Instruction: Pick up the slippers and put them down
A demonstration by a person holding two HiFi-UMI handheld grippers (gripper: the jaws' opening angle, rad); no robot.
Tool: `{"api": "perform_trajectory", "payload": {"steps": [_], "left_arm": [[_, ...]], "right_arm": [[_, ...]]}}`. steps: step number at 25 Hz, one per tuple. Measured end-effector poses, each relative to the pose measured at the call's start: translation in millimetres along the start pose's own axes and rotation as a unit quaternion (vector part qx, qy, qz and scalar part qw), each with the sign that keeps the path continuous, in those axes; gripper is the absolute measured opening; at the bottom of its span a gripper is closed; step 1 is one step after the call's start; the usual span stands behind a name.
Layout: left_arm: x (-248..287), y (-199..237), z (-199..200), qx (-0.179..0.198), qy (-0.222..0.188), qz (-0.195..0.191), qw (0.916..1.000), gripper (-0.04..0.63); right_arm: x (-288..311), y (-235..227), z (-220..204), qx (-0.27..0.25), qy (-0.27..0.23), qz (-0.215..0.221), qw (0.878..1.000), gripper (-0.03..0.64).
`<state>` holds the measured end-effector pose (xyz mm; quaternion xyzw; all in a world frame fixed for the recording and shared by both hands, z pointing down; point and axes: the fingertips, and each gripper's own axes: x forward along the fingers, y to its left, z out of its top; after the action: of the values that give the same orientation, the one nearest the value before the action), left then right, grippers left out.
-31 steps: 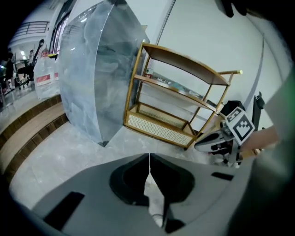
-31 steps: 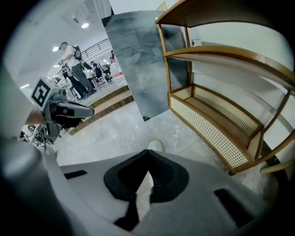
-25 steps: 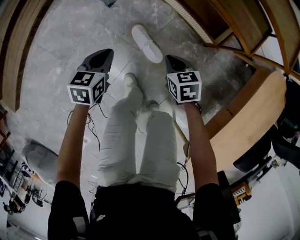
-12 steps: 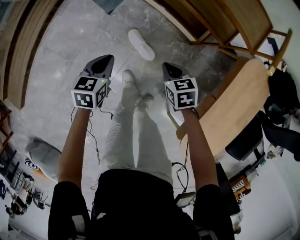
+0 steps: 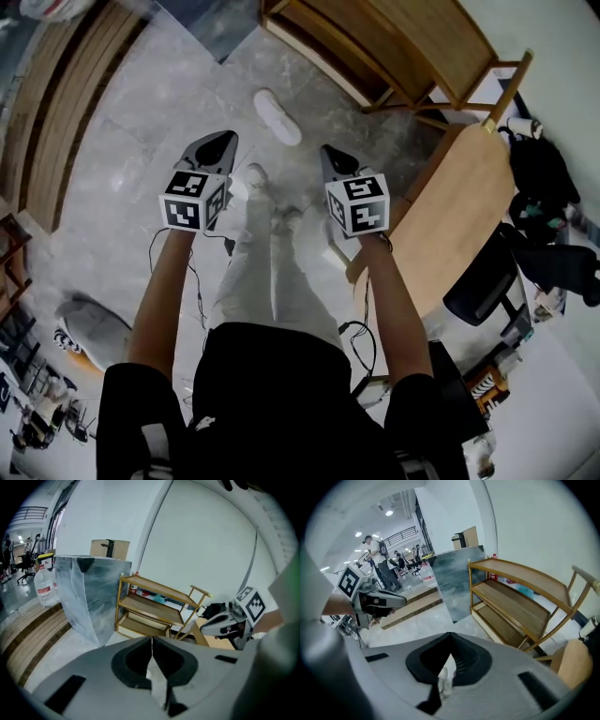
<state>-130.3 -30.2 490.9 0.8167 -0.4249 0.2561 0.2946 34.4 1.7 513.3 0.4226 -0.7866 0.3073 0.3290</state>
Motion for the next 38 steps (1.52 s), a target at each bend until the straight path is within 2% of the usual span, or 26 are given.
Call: {"api": "perform_trajectory", "payload": {"steps": [10, 16, 20, 25, 31, 35, 38], "left_arm": [[-71.2, -43.2, 23.4, 0.009, -0.024, 0.004, 0.9997, 0.008], [-111.3, -65.5, 45.6, -0.012, -0.059, 0.006, 0.9982, 0.008], [-134.8, -77.2, 63.1, 0.021, -0.071, 0.022, 0.997, 0.008], [-170.2, -96.0, 78.6, 0.019, -0.096, 0.028, 0.9948, 0.008], [-214.0, -119.6, 100.8, 0.026, -0.133, 0.027, 0.9904, 0.008], [-244.1, -136.5, 119.0, 0.011, -0.172, 0.011, 0.985, 0.008], [-264.1, -150.2, 133.3, 0.013, -0.198, 0.008, 0.9801, 0.008]], "right_arm": [[-70.4, 32.4, 22.6, -0.016, -0.033, -0.003, 0.999, -0.002], [-108.7, 54.5, 39.6, -0.034, -0.054, -0.005, 0.998, -0.002], [-139.1, 64.0, 60.9, -0.036, -0.088, -0.001, 0.995, -0.002], [-178.4, 71.6, 84.6, -0.042, -0.131, -0.008, 0.99, -0.001], [-224.3, 87.6, 111.2, -0.056, -0.177, -0.012, 0.983, -0.002], [-252.0, 100.7, 127.7, -0.069, -0.207, -0.012, 0.976, -0.002], [-271.7, 109.3, 138.5, -0.076, -0.23, -0.013, 0.97, -0.002]]}}
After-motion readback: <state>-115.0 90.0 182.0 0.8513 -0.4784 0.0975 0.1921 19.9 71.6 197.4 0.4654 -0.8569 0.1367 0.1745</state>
